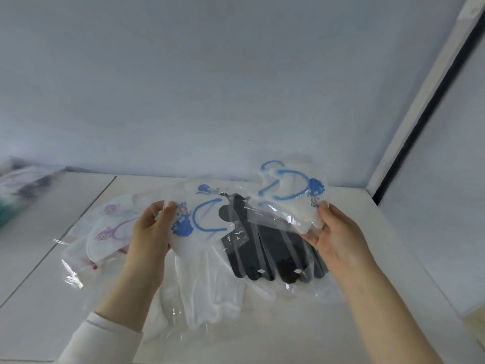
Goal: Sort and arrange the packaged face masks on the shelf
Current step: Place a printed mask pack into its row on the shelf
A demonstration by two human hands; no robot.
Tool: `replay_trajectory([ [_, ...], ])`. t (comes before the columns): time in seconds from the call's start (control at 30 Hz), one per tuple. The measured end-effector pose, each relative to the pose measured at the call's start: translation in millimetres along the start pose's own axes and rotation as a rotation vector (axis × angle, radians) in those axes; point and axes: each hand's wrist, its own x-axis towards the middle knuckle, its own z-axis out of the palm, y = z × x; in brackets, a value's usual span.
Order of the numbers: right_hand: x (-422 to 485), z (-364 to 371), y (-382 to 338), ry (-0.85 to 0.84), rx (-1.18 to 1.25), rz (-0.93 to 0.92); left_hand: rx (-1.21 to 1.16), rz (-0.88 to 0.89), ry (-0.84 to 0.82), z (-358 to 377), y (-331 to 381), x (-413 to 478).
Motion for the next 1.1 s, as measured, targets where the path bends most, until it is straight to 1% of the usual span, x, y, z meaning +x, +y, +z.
replay_trajectory([
  [0.1,-0.3,-9.4,10.0,-0.012,-0.102,0.042,0.030,0.012,-0.010,0.5,-2.1,-3.9],
  [0.13,1.6,-12.9,14.6,0.014,-0.197,0.044,0.038,0.024,0.004,-3.0,-1.9,-3.2],
  [0.17,3.0,-15.3,19.4,0.039,-0.340,0.031,0.048,0.043,0.026,-8.3,-1.0,-0.8],
  [0.27,11.0,-24.1,31.0,0.095,-0.964,-0.133,0.095,0.096,0.111,-25.9,6.4,10.3],
  [0.3,13.9,-27.2,31.8,0.126,-1.085,-0.200,0.111,0.104,0.128,-30.5,9.9,14.0],
  [0.33,14.3,-29.4,30.1,0.173,-1.105,-0.255,0.118,0.111,0.137,-33.3,13.4,17.1],
  [0.37,15.5,-32.8,26.2,0.228,-1.050,-0.294,0.109,0.115,0.133,-34.4,17.0,19.2],
  [0.43,16.2,-40.0,10.3,0.346,-0.687,-0.284,0.059,0.107,0.101,-31.9,22.7,21.5],
  [0.47,15.1,-42.5,3.1,0.375,-0.497,-0.237,0.038,0.099,0.085,-29.3,24.6,21.7],
  [0.5,12.5,-45.3,-1.8,0.392,-0.373,-0.197,0.027,0.091,0.071,-26.0,24.4,22.2],
  [0.53,11.8,-48.4,-2.0,0.399,-0.349,-0.173,0.020,0.085,0.061,-22.2,23.5,22.1],
  [0.57,10.9,-48.9,0.7,0.385,-0.396,-0.164,0.019,0.077,0.053,-18.2,22.2,21.5],
  [0.63,5.6,-38.9,15.6,0.290,-0.627,-0.187,0.015,0.053,0.033,-9.5,18.4,19.2],
  [0.7,1.4,-25.5,36.9,0.192,-0.940,-0.284,0.021,0.039,0.010,-2.7,15.7,15.4],
  [0.77,-1.7,-16.2,51.0,0.166,-1.239,-0.441,0.032,0.045,-0.009,0.7,13.9,11.2],
  [0.83,-5.8,-13.4,53.6,0.157,-1.386,-0.513,0.030,0.049,-0.022,0.2,12.9,8.1],
  [0.87,-7.2,-14.2,54.1,0.148,-1.429,-0.488,0.026,0.046,-0.029,-0.7,12.6,7.3],
  [0.97,-9.0,-15.7,56.3,0.101,-1.624,-0.303,0.024,0.038,-0.043,-3.9,11.1,5.9],
  [1.03,-5.6,-14.7,56.8,0.103,-1.624,-0.237,0.025,0.030,-0.057,-5.6,8.2,5.0],
  [1.1,-1.7,-13.0,55.3,0.128,-1.580,-0.237,0.045,0.019,-0.075,-7.7,4.8,4.8],
])
